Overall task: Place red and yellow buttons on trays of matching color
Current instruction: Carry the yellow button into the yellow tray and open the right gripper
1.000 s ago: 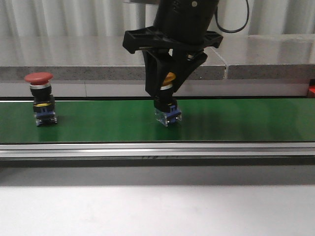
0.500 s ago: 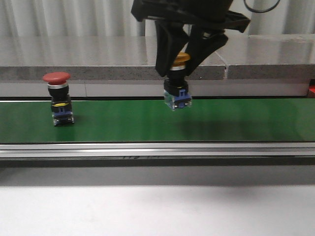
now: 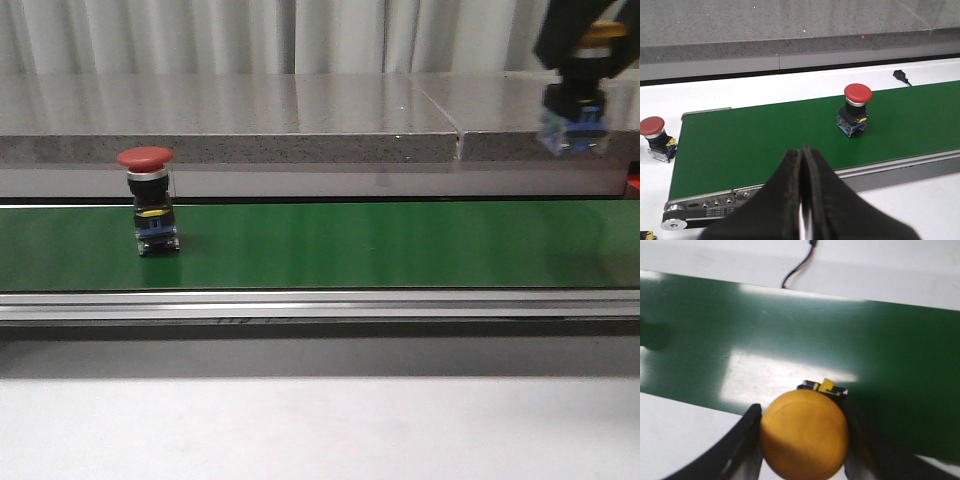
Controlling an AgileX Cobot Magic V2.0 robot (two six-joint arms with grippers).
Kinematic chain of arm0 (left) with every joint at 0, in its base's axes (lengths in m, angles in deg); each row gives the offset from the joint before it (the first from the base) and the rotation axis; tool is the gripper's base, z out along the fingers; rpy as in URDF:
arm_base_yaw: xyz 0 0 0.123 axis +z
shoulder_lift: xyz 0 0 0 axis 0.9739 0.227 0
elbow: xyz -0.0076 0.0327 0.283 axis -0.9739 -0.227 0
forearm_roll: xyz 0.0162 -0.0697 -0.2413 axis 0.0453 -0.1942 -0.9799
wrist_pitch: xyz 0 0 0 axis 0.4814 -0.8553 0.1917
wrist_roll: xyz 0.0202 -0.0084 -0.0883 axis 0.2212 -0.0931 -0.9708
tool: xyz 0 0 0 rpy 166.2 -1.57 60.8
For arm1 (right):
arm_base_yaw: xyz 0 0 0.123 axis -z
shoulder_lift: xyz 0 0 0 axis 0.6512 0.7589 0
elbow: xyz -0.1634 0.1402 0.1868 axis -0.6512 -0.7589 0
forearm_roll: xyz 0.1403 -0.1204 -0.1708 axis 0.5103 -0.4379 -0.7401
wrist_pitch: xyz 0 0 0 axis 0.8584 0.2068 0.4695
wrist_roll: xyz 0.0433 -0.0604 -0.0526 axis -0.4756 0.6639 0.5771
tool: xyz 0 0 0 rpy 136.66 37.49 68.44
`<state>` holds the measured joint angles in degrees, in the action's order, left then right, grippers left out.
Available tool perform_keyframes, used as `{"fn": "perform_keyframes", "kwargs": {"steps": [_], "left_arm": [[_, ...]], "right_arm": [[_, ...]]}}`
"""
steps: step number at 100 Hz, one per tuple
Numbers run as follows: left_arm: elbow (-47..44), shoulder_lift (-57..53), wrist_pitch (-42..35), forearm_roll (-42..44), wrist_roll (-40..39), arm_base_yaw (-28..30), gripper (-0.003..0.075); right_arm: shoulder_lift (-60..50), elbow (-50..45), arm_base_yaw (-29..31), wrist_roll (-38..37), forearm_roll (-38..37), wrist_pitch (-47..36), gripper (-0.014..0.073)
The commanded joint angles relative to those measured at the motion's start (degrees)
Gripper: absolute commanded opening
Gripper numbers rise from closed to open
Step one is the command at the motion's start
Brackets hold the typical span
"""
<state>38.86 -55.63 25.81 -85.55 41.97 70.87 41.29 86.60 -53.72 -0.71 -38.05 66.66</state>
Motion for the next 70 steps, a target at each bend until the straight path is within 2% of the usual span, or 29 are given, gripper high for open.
{"fn": "perform_keyframes", "kwargs": {"steps": [1, 36, 70], "left_arm": [[1.59, 0.52, -3.99, -1.18, -0.19, -0.51, -0.0021], [1.59, 0.52, -3.99, -1.18, -0.19, -0.51, -0.0021], [1.59, 0.52, -3.99, -1.18, -0.19, -0.51, -0.0021]], "right_arm": [[-4.76, -0.38, 4.68, -0.47, -0.36, -0.82, 0.0150], [-10.94, -9.48, 26.77, -1.91, -0.93, -1.51, 0.0150], [-10.20, -16.44, 44.24, -7.79, -1.14, -8.82, 0.0150]]}}
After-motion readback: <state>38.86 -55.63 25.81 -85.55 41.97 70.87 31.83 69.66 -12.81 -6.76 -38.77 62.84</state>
